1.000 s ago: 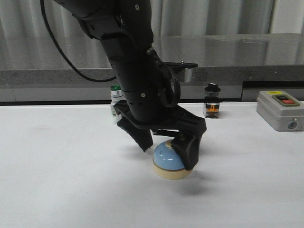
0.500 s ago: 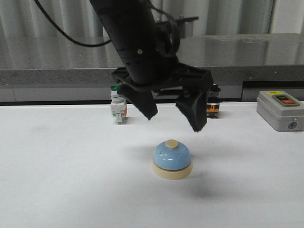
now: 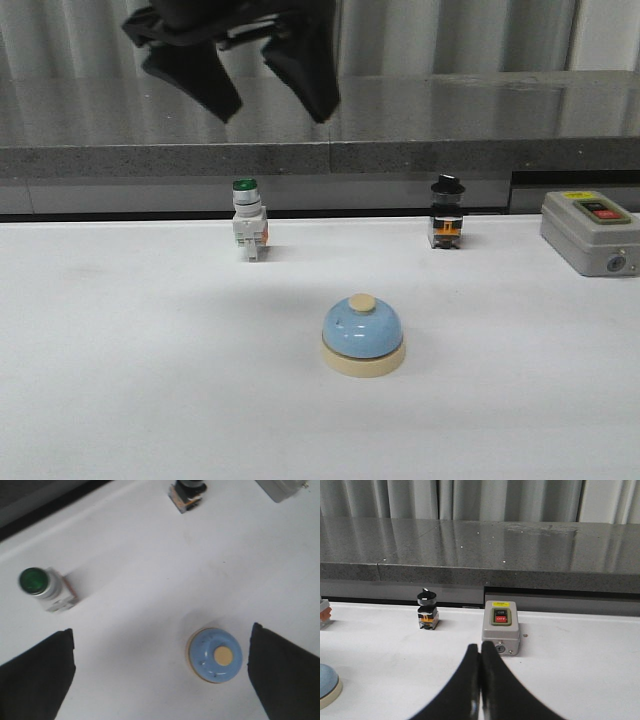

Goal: Place and press bell with both arms

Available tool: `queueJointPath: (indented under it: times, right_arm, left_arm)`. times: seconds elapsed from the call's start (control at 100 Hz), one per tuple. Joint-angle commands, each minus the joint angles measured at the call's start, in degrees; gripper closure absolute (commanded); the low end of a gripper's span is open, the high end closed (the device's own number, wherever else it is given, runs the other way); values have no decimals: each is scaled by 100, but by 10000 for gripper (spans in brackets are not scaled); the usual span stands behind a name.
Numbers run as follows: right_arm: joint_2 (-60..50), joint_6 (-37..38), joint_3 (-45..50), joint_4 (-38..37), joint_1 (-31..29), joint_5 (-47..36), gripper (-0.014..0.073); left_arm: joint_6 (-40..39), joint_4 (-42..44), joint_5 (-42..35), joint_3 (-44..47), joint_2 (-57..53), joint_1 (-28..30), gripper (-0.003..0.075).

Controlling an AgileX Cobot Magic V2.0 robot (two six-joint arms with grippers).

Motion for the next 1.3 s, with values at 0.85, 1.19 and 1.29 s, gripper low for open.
queueJointPath:
  times: [0.85, 1.19, 1.29]
  right_arm:
    - [-102, -50, -78, 4, -32, -487, 654]
    - [-102, -50, -78, 4, -32, -487, 654]
    - [-102, -50, -78, 4, -32, -487, 654]
  left_arm:
    - [-168, -94, -1646, 3902, -4904, 2369, 49]
    - [-168, -72, -1731, 5066, -6681, 2405, 50]
    - [-168, -61, -1731, 5376, -7235, 2405, 50]
